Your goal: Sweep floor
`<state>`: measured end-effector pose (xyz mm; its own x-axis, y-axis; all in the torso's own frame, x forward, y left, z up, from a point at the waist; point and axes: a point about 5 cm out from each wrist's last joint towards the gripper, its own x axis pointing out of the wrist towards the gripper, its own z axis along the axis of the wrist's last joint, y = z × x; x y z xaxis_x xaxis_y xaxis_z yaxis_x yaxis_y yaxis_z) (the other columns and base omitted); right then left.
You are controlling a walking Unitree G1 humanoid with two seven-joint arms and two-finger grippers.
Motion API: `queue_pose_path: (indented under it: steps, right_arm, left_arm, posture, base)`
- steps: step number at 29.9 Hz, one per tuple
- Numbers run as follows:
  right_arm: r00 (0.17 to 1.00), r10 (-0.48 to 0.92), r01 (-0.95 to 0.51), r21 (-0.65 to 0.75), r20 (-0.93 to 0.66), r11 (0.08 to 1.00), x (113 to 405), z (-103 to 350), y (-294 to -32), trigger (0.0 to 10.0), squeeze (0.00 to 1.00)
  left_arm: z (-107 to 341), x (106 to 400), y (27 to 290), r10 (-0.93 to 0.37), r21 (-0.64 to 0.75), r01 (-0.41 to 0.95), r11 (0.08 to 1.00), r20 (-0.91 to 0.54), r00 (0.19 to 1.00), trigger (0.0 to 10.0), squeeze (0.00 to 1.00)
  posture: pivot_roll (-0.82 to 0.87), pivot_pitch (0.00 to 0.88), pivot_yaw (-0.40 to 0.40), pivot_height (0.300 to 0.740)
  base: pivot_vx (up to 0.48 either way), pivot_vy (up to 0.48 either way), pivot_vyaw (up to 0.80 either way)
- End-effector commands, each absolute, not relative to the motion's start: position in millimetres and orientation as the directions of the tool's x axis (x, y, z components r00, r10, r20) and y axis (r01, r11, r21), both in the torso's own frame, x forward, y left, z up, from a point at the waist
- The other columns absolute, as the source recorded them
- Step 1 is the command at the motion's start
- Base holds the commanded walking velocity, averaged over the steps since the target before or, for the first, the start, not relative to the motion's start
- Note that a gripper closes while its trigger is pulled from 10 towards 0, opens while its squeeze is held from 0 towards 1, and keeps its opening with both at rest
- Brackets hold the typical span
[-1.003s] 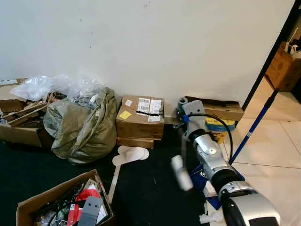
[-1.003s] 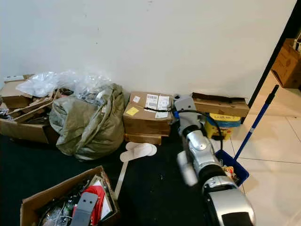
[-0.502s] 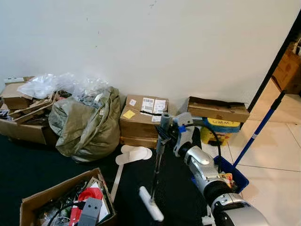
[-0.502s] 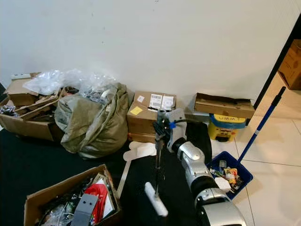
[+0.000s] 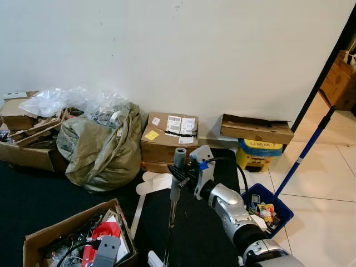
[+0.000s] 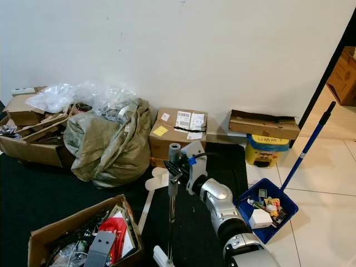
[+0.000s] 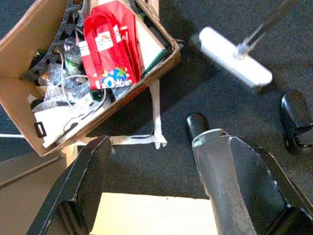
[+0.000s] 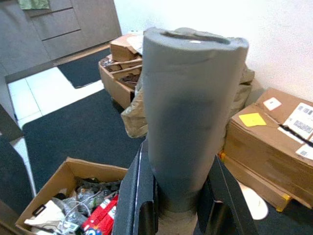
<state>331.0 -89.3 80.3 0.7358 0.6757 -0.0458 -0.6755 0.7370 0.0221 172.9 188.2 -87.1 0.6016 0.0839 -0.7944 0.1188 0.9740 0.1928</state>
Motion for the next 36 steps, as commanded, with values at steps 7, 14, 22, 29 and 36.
queue_pose_path:
  steps: [7,14,22,29,36]
  right_arm:
    - [0.724,0.689,-0.689,0.009,-0.029,0.725,332.4,86.7,-87.2,10.0,0.00]
    - [0.721,0.692,-0.692,0.007,-0.035,0.722,331.7,85.6,-87.9,10.0,0.00]
    - [0.731,0.681,-0.681,-0.002,-0.042,0.732,334.2,87.1,-94.2,10.0,0.00]
    - [0.734,0.678,-0.678,0.000,-0.042,0.735,334.0,86.9,-94.8,10.0,0.00]
    - [0.734,0.679,-0.679,0.010,-0.038,0.734,332.1,85.4,-91.5,10.0,0.00]
  left_arm:
    - [-90.0,166.4,192.2,0.094,0.212,0.145,0.966,-0.816,0.571,10.0,0.00]
    - [-90.8,166.0,189.1,0.085,0.216,0.171,0.961,-0.822,0.563,10.0,0.00]
    - [-91.5,166.1,185.3,0.081,0.221,0.188,0.957,-0.827,0.557,10.0,0.00]
    - [-91.7,165.5,185.6,0.081,0.222,0.192,0.956,-0.829,0.554,10.0,0.00]
    - [-91.5,165.5,187.5,0.081,0.224,0.195,0.955,-0.828,0.555,10.0,0.00]
  posture:
    - [-0.08,0.021,0.017,0.740]
    - [-0.08,0.013,0.013,0.740]
    - [-0.08,0.016,0.012,0.740]
    - [-0.07,0.021,0.016,0.740]
    - [-0.07,0.022,0.021,0.740]
  base:
    - [0.000,0.000,0.00]
    - [-0.070,0.000,0.00]
    - [-0.258,0.000,0.00]
    - [-0.273,0.000,0.00]
    - [-0.280,0.000,0.00]
